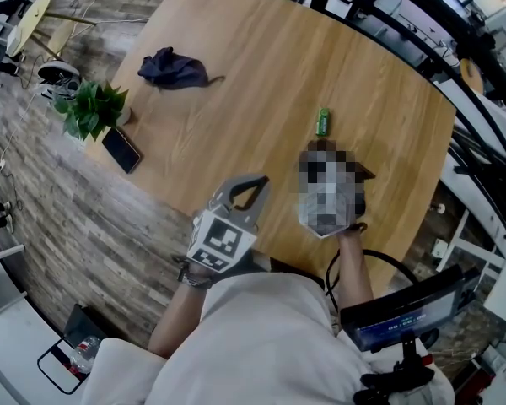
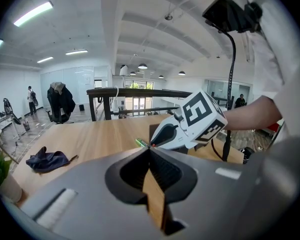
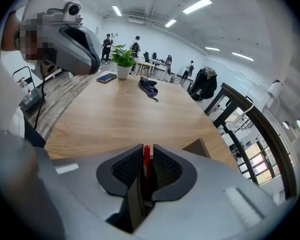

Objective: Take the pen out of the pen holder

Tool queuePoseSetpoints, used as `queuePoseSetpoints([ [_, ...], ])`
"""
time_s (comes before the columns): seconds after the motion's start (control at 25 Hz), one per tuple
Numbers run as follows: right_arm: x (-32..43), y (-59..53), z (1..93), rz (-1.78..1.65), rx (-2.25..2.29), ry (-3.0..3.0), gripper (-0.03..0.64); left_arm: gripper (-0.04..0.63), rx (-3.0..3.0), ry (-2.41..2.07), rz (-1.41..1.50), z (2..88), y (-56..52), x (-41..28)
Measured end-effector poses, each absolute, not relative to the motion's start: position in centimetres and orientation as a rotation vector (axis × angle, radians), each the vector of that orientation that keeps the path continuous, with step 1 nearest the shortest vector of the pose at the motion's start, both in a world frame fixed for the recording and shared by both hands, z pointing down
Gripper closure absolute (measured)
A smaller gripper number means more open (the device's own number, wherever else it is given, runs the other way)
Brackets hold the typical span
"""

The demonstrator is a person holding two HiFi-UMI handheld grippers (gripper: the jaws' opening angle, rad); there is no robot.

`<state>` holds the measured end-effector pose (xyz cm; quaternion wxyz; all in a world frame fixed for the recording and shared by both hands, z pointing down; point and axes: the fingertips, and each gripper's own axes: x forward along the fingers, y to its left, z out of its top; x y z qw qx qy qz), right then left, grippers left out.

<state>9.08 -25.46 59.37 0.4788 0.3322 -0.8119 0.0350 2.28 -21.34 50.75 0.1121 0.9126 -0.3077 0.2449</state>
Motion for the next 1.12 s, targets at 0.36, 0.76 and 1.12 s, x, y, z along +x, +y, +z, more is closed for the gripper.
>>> queuePoseSetpoints([
  [0.36, 9.4, -25.2, 59.7, 0.087, 0.8, -1.965, 0.555, 0.595, 2.679, -0.903, 0.715, 50.7, -21.2, 2.4],
  [0.76, 9.5, -25.0, 59.7, 0.055, 0.817, -1.943, 0.574, 0.595, 2.673, -0.916, 0.725, 50.8, -20.7, 2.0],
  [1.12, 9.5, -24.9, 59.0, 0.019, 0.844, -1.941, 0.574, 0.597, 2.68, -0.924, 0.719, 50.6, -20.2, 1.9],
])
